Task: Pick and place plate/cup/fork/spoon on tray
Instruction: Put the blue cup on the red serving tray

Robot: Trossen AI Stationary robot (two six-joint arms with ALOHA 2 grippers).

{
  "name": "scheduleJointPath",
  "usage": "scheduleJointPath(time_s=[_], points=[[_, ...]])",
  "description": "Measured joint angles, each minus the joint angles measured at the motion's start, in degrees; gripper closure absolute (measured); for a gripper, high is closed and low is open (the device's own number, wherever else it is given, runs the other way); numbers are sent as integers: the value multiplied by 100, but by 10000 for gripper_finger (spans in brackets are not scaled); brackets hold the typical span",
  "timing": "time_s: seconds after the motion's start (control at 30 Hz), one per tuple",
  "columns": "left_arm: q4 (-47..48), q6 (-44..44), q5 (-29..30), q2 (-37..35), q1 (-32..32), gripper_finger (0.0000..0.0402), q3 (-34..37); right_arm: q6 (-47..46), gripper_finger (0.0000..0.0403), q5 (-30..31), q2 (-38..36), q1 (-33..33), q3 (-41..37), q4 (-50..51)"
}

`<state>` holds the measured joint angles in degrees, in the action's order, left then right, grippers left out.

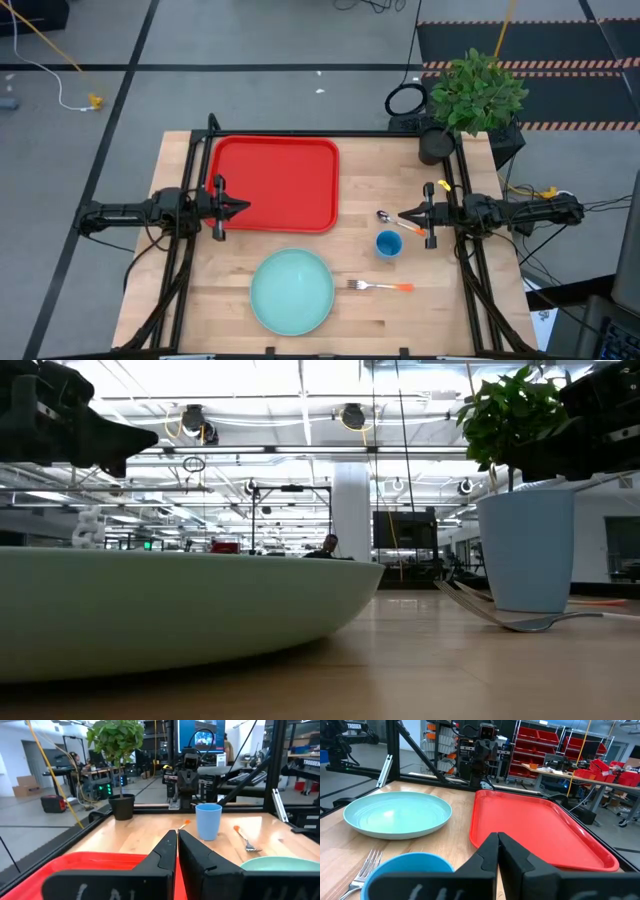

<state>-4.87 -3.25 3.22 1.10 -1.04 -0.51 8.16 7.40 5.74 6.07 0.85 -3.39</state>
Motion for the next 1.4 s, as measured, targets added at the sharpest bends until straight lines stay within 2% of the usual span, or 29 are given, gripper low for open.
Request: scheduleJointPath(time_s=[0.17, 0.33, 0.47, 0.67, 0.77, 0.97, 1.23, 1.4], points=[[-246, 279, -2, 0, 0, 380, -2, 0, 403, 2, 0, -2, 1, -1], [-531, 1072, -150, 1, 11, 380, -56, 0, 403, 1, 0, -1, 0, -1], [-517, 1441, -471, 2, 18, 380, -348, 0, 403, 0, 0, 0, 0, -1], [-507, 1494, -475, 198, 197, 381, -1012, 0, 403, 2, 0, -1, 1, -1], [-426, 1145, -382, 591, 305, 381, -1434, 0, 403, 0, 0, 0, 1, -1], [-196, 652, -274, 1825, 533, 381, -2620, 0, 403, 1, 0, -1, 0, 0], [1748, 442, -273, 3709, 1114, 381, -4781, 0, 403, 1, 1, 0, 1, -150], [2759, 248, -62, 4826, 1475, 381, -5770, -3, 403, 2, 0, 0, 1, -365]])
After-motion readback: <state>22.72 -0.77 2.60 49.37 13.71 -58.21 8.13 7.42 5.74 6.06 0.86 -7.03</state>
